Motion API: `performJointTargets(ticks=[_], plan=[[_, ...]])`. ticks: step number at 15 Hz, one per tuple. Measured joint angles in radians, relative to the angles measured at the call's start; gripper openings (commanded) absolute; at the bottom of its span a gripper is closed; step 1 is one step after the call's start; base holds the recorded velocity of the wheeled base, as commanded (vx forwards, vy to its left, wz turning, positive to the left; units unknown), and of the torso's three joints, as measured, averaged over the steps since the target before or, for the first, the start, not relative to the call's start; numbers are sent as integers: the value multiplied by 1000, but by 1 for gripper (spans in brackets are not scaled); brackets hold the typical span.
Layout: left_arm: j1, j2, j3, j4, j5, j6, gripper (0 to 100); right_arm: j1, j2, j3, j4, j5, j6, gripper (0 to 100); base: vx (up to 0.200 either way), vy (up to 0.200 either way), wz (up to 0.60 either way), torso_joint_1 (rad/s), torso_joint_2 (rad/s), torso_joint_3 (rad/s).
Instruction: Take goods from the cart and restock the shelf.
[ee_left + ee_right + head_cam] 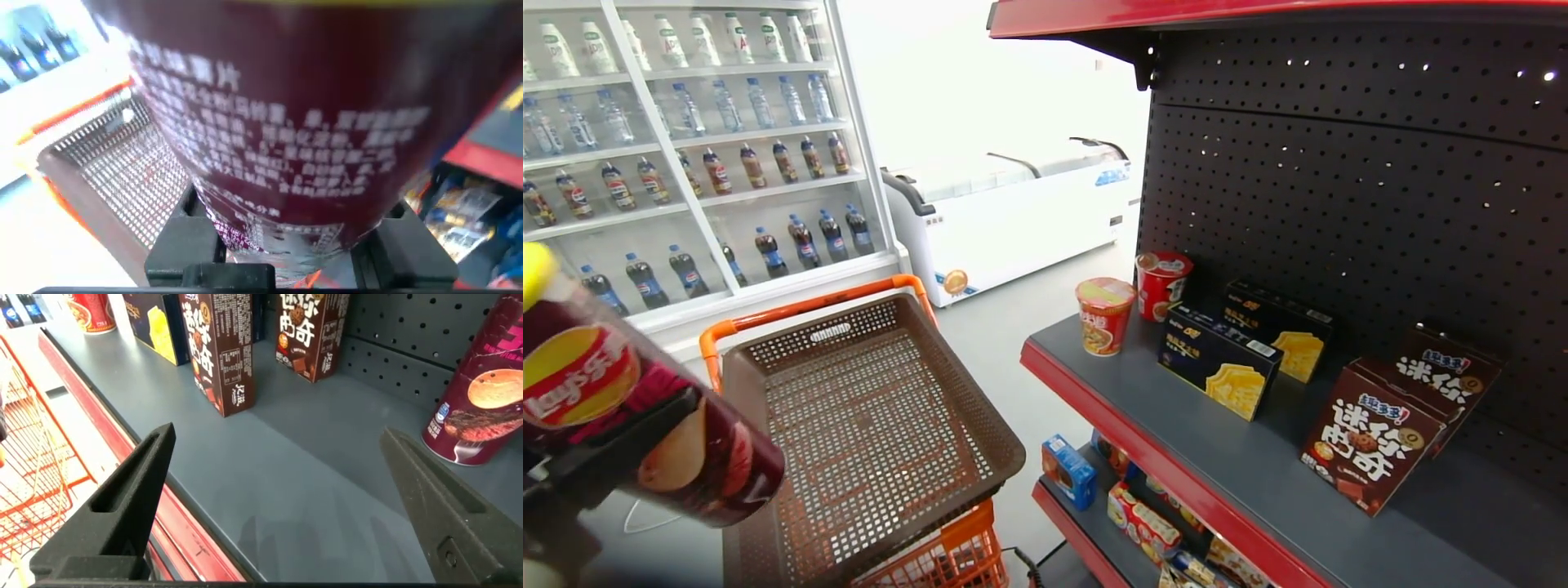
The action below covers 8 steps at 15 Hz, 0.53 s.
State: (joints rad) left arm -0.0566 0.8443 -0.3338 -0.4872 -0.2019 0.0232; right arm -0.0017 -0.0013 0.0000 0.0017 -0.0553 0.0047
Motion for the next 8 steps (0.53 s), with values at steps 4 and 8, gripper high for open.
performJointTargets(ticks=[4,8], plan=[[0,-359,125,196,13,66,0,0,0,0,0,6,-1,100,0,0,-300,0,0,0],[2,-667,134,479,63,89,0,0,0,0,0,7,-1,100,0,0,-600,-1,0,2]])
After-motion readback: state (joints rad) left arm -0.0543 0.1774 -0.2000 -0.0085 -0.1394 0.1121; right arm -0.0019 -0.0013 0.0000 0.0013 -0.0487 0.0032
